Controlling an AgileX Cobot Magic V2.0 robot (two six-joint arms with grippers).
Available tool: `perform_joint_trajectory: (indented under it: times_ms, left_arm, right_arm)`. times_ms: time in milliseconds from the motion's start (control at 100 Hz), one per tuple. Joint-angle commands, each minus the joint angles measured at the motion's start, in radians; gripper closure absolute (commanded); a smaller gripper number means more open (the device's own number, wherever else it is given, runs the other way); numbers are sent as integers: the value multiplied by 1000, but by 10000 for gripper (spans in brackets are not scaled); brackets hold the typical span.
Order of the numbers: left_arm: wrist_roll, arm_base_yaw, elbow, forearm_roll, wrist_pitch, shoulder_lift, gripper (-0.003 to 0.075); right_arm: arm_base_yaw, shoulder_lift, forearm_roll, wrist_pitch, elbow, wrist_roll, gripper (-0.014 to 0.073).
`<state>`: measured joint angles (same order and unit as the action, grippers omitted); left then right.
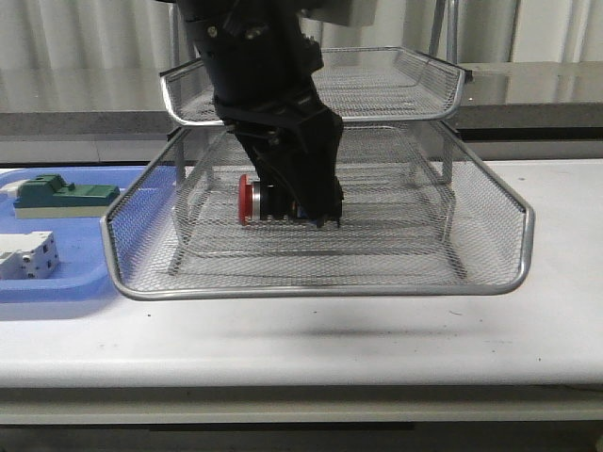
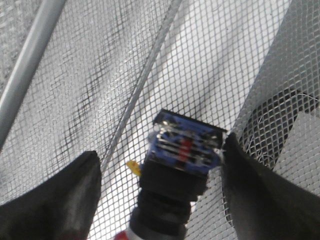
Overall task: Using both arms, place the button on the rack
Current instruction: 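Lower the button onto the mesh tray and open the left gripper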
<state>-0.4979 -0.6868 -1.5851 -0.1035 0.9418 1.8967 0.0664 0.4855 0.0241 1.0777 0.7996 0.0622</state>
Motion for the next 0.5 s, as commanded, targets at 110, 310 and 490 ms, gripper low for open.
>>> perform_joint_trajectory:
  times_ms: [110,310,490]
  left_arm:
    - [36,-2,-47,-16,-13,-72,226]
    - [79,28,-52,-16,0,-158,226]
    - [129,105,-31,-17,47,-252,226]
  right_arm:
    - [-4,6,9,-60,34,0,664]
    - [-4,6,9,-60,34,0,664]
    - [-4,6,9,-60,34,0,664]
